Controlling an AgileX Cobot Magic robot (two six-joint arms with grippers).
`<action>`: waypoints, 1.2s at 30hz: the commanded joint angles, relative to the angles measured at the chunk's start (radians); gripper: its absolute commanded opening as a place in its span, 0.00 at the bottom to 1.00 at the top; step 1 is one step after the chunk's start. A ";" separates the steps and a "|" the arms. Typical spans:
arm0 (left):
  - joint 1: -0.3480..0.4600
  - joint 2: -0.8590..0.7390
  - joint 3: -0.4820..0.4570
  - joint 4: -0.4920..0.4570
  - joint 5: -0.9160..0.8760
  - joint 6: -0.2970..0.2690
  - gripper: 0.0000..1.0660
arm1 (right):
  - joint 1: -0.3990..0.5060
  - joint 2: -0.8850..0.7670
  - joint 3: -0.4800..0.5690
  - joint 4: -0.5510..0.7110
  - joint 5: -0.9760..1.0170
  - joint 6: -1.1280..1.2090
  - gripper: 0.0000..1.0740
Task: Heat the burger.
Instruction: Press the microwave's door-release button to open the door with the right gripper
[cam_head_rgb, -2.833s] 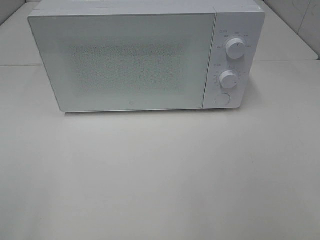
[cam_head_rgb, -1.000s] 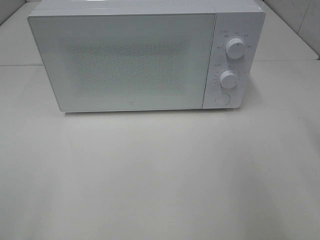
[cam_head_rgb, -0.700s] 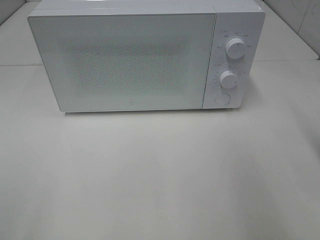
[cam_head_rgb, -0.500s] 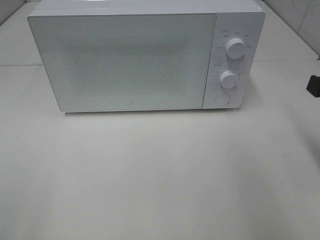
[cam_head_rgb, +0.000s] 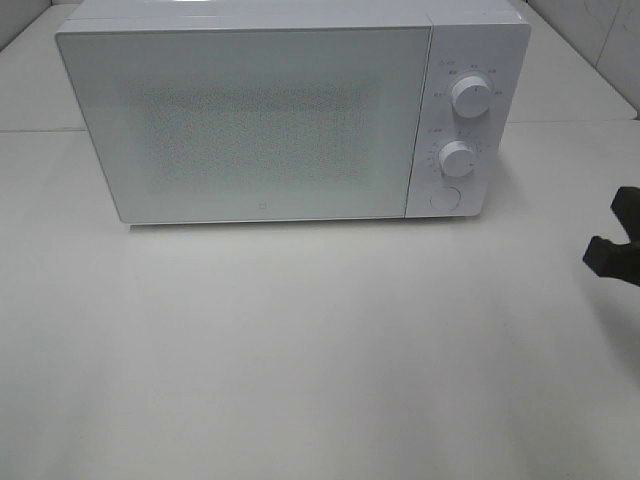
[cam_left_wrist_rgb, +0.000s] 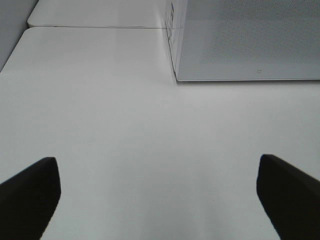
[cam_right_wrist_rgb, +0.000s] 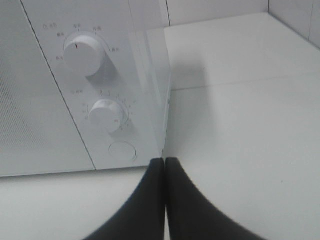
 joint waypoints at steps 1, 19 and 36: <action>0.004 -0.015 0.004 -0.003 -0.013 -0.007 0.94 | 0.002 0.027 0.004 -0.024 -0.109 0.040 0.00; 0.004 -0.015 0.004 -0.003 -0.013 -0.007 0.94 | 0.002 0.064 0.004 -0.080 -0.112 0.883 0.00; 0.004 -0.015 0.004 -0.003 -0.013 -0.007 0.94 | 0.002 0.173 -0.090 -0.057 0.007 1.232 0.00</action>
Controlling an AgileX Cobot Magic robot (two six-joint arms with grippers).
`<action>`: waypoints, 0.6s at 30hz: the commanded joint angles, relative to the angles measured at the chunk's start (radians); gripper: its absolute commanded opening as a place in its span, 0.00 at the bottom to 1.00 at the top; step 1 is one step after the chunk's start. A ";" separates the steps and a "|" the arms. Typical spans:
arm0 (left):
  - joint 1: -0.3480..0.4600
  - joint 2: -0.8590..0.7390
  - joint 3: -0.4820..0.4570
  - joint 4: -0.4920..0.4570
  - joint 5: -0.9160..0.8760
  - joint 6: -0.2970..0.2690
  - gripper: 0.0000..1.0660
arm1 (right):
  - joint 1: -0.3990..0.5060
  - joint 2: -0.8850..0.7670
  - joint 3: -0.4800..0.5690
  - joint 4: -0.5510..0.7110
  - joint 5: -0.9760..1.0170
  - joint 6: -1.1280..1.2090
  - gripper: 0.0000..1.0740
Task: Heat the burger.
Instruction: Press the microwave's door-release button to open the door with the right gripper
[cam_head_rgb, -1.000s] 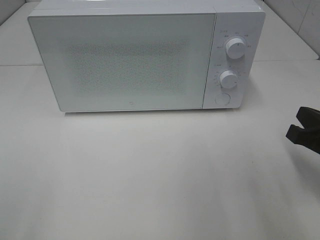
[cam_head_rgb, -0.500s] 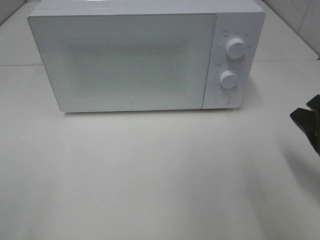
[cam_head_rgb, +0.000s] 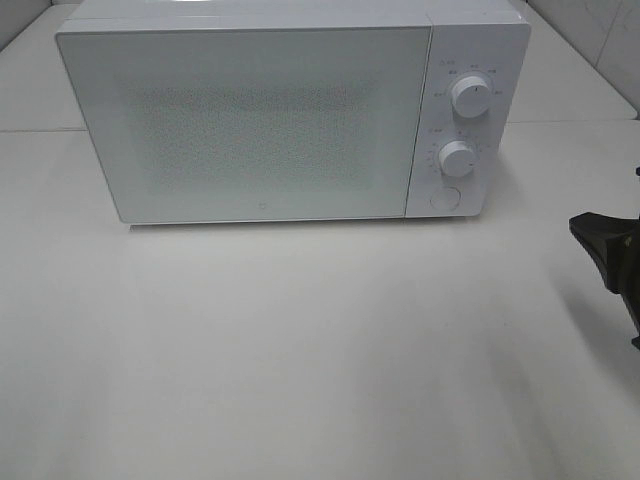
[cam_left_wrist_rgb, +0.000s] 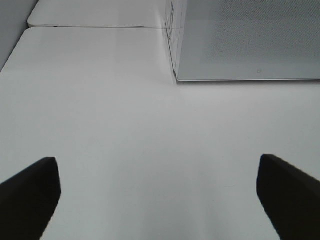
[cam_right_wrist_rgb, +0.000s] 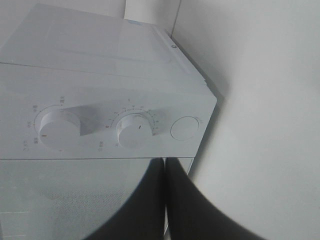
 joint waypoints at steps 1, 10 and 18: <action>0.004 -0.015 0.004 -0.003 -0.013 -0.007 0.94 | 0.002 0.044 -0.053 0.008 0.017 0.042 0.00; 0.004 -0.015 0.004 -0.003 -0.013 -0.007 0.94 | 0.115 0.182 -0.158 0.098 0.022 0.075 0.00; 0.004 -0.015 0.004 -0.003 -0.013 -0.007 0.94 | 0.274 0.248 -0.215 0.283 0.023 0.075 0.00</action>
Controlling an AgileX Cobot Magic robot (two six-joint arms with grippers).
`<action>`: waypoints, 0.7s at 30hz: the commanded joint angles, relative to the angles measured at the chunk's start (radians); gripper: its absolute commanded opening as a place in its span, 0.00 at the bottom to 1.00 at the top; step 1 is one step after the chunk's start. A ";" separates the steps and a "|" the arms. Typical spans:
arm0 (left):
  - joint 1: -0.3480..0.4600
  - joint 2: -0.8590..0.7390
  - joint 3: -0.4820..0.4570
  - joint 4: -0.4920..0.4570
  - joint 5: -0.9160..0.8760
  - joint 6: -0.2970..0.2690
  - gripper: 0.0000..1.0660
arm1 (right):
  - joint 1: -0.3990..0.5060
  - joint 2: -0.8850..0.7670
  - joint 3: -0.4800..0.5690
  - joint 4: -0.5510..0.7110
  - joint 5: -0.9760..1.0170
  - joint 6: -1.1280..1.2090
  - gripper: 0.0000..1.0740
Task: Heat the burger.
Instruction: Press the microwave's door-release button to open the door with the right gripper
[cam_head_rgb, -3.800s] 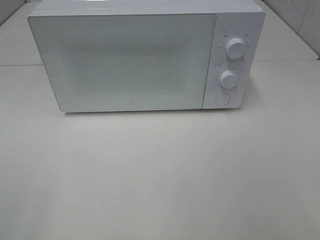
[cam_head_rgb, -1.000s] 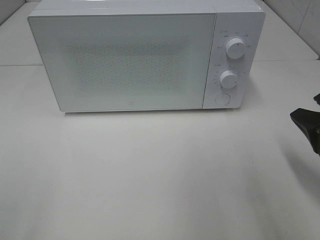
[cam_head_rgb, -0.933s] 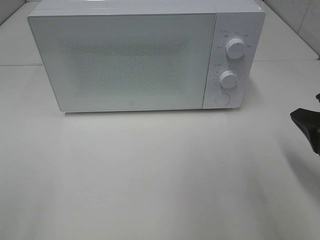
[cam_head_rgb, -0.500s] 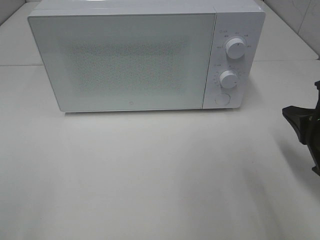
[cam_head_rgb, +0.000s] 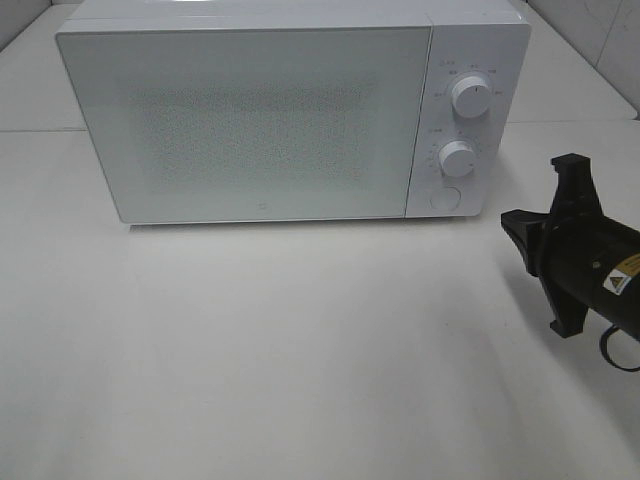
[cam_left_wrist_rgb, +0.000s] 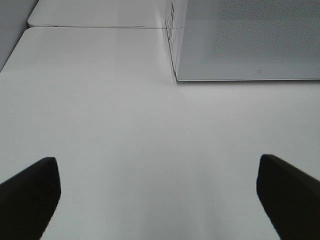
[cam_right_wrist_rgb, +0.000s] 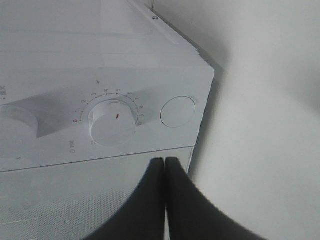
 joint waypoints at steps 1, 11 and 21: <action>0.004 -0.015 0.004 -0.003 -0.013 -0.007 0.94 | 0.066 0.049 -0.054 0.082 0.004 0.003 0.00; 0.004 -0.015 0.004 -0.003 -0.013 -0.007 0.94 | 0.095 0.143 -0.192 0.145 0.083 0.059 0.00; 0.004 -0.015 0.004 -0.003 -0.013 -0.007 0.94 | 0.094 0.209 -0.320 0.166 0.165 0.057 0.00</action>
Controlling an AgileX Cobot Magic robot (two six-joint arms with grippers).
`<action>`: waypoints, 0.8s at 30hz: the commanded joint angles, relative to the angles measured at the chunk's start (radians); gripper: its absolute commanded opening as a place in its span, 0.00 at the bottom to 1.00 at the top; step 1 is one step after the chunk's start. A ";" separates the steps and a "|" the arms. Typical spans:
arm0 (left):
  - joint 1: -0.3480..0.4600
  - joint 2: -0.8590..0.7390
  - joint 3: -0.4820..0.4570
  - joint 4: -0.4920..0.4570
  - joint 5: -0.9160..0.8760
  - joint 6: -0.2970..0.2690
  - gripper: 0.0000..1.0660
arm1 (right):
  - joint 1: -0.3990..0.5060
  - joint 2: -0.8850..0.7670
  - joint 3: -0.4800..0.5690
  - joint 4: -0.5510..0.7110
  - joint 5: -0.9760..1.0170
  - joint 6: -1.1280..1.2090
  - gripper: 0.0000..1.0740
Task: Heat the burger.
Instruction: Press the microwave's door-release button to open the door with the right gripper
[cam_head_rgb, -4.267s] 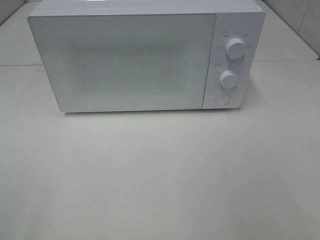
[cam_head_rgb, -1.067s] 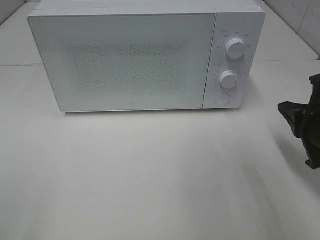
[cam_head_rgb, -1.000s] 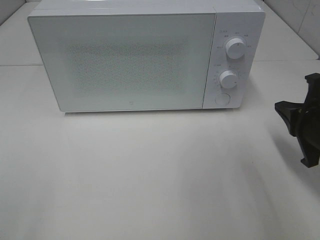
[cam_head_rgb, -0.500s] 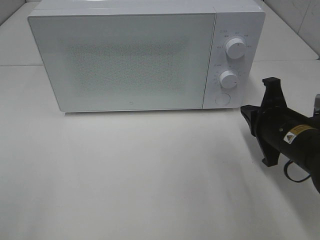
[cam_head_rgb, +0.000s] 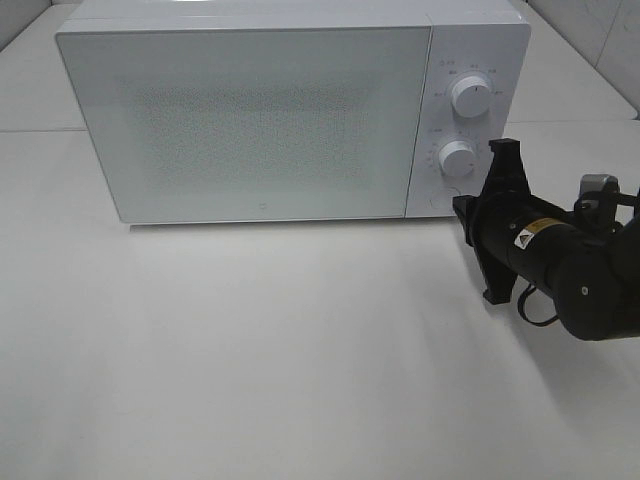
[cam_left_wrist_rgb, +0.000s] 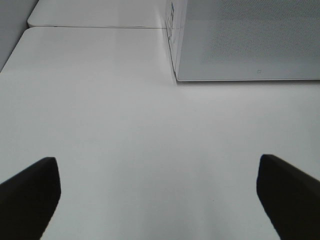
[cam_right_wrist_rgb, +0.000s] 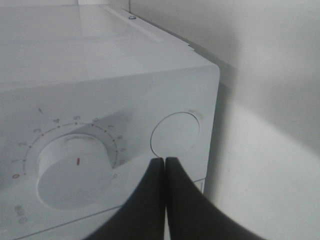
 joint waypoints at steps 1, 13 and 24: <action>0.004 -0.015 0.004 -0.003 -0.013 -0.007 0.94 | 0.002 0.009 -0.032 0.003 0.029 0.003 0.00; 0.004 -0.015 0.004 -0.003 -0.013 -0.007 0.94 | 0.000 0.064 -0.107 0.030 0.085 -0.002 0.00; 0.004 -0.015 0.004 -0.003 -0.013 -0.007 0.94 | -0.001 0.091 -0.164 0.078 0.109 -0.080 0.00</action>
